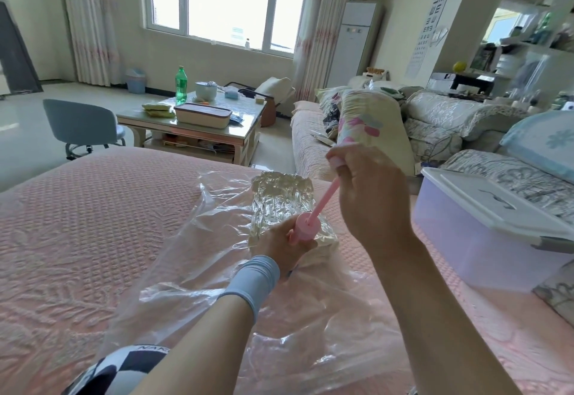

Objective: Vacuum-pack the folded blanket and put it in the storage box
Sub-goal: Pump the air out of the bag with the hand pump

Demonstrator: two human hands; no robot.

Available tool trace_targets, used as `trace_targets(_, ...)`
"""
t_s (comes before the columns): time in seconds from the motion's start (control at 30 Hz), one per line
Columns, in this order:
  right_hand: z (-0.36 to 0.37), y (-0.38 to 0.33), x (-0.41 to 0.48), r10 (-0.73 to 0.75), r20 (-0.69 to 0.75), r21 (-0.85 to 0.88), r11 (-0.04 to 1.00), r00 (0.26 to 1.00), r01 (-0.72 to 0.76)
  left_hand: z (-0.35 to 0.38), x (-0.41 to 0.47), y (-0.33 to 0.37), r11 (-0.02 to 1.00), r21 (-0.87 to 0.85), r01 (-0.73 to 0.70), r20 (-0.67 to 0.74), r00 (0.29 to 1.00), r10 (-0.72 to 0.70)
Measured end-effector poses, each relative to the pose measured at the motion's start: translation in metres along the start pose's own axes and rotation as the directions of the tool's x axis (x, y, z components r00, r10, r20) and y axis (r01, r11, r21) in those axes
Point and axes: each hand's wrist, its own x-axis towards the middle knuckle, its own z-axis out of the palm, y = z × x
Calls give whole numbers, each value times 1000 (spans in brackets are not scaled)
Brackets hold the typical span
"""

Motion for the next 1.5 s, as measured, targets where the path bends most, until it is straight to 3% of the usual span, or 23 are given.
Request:
trace_targets(0.13, 10, 0, -3, -51, -126, 57, 997, 991, 59, 3, 2, -6, 996, -83, -13, 38, 999, 16)
trace_targets(0.2, 25, 4, -10, -17, -84, 107, 994, 996, 26, 2, 2, -5, 996, -91, 2, 49, 999, 2)
trace_targets(0.27, 43, 10, -27, 87, 136, 68, 993, 987, -97, 2, 2, -3, 995, -98, 20, 51, 999, -15)
trace_targets(0.33, 58, 13, -51, 171, 416, 25, 980, 893, -199, 0, 1, -1, 999, -54, 3, 29, 1000, -1)
trace_targets(0.4, 67, 13, -64, 183, 522, -6, 977, 833, -211, -1, -1, 0, 1000, -22, -7, 12, 1000, 7)
trace_targets(0.6, 52, 6, -42, 117, 429, -63, 993, 896, -100, -3, -2, 3, 997, -71, -4, 13, 1000, 5)
trace_targets(0.77, 15, -5, 5, 78, 86, -26, 997, 993, -76, -5, 2, 0, 999, -45, -8, 6, 1000, 8)
trace_targets(0.93, 20, -12, 0, 25, -62, -11, 1000, 998, -26, -1, 0, -6, 999, -47, -4, 9, 1000, 5)
trace_targets(1.0, 34, -10, -15, 62, -23, 9, 998, 998, -61, -2, 0, -5, 1000, -27, 1, 20, 1000, -1)
trace_targets(1.1, 56, -3, -47, 207, 269, 18, 975, 941, -219, -2, -3, -2, 1000, -30, -2, -8, 1000, 2)
trace_targets(1.2, 68, 1, -66, 208, 453, -14, 974, 867, -226, -2, -4, -1, 1000, 9, -14, -40, 999, 15)
trace_targets(1.4, 46, -5, -43, 122, 426, -15, 992, 896, -128, -2, -2, -2, 997, -69, -18, 4, 1000, 19)
trace_targets(1.5, 22, -10, -16, 77, 290, 12, 996, 954, -84, -3, 3, -4, 996, -86, -4, 27, 1000, 7)
